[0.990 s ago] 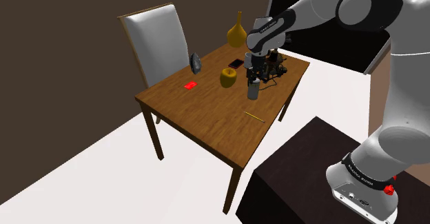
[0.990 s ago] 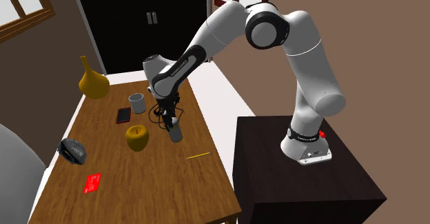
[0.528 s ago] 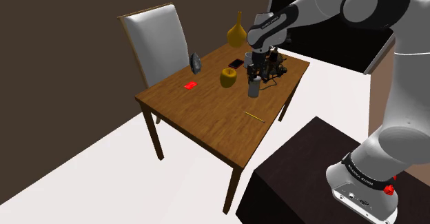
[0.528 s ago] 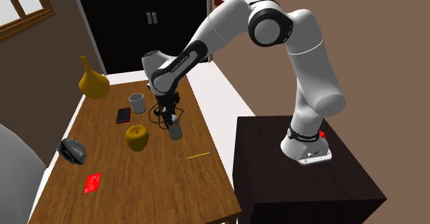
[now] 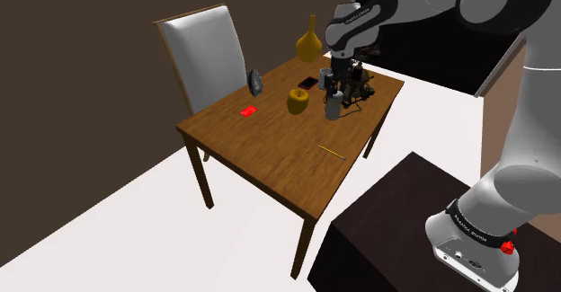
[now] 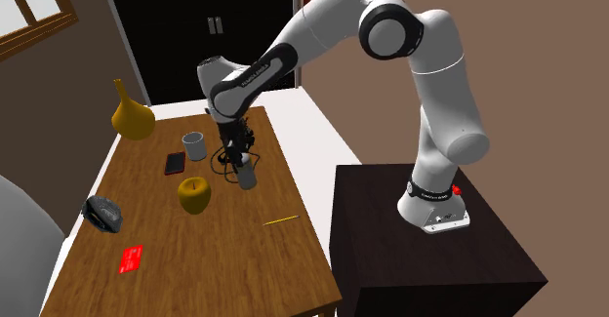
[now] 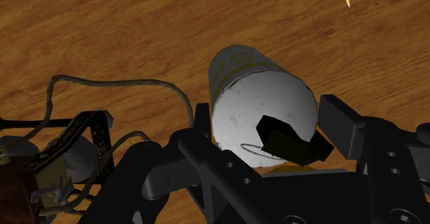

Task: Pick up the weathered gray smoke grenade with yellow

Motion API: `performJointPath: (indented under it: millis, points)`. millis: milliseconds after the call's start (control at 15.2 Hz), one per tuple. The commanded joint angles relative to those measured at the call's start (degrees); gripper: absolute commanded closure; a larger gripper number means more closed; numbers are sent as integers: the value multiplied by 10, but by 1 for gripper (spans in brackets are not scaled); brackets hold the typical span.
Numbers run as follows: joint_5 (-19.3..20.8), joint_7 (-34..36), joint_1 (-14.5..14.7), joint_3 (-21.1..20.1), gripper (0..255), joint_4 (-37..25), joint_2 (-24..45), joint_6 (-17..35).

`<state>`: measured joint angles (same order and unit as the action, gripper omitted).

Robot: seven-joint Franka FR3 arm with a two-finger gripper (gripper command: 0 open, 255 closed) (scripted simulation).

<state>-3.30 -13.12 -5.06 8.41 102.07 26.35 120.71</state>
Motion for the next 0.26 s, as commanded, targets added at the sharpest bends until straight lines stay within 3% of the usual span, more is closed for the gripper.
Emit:
performJointPath:
  millis: [0, 198]
  points:
    - [2, 1, 1, 1, 255, -2, -9, -11]
    - [2, 2, 1, 1, 255, -4, -14, -18]
